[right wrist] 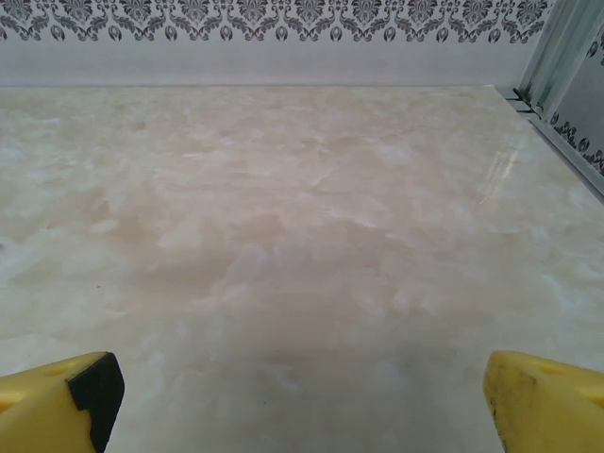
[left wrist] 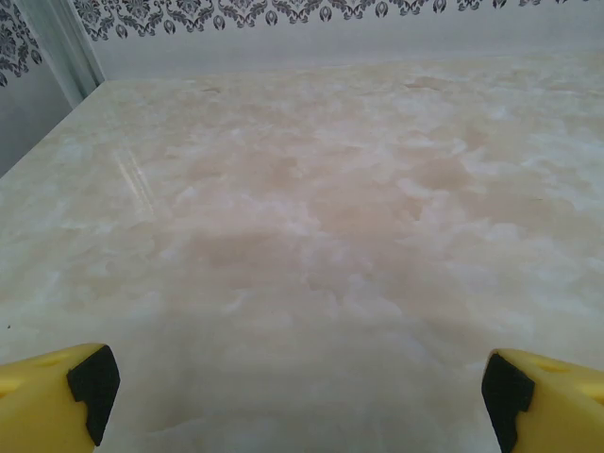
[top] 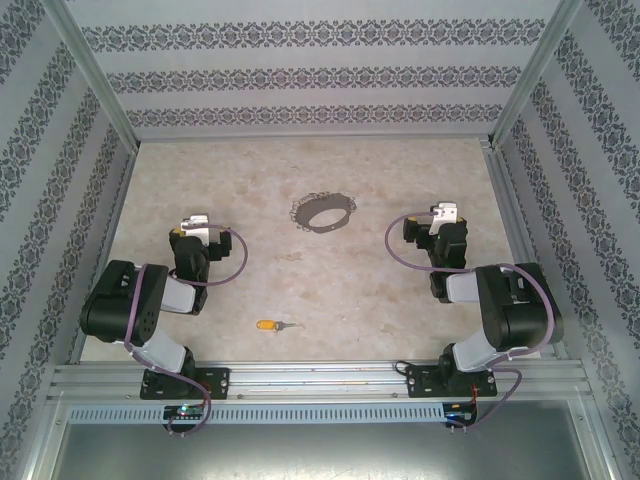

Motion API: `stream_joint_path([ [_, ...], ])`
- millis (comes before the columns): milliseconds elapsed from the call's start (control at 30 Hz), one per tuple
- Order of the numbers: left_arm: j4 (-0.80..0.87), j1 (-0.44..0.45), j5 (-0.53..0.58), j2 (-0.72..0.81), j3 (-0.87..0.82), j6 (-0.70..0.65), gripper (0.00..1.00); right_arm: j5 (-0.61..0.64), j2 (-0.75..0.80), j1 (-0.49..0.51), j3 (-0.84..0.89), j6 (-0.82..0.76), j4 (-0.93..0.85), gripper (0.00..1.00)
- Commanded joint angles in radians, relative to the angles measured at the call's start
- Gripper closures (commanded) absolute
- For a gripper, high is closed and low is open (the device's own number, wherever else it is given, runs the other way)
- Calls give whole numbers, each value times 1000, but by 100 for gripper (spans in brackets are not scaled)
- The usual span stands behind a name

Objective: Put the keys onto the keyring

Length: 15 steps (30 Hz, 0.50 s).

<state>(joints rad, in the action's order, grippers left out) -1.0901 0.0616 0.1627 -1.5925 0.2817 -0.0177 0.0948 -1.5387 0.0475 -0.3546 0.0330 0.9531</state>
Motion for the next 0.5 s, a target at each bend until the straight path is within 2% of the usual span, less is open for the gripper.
stream_joint_path([
  [0,-43,-5,11,3,6,11,0,-14,3,-9,-17,-9,10,2],
  [467,105,-15,-5,8,80,21,0,-15,4,-10,-17,-8,10,2],
])
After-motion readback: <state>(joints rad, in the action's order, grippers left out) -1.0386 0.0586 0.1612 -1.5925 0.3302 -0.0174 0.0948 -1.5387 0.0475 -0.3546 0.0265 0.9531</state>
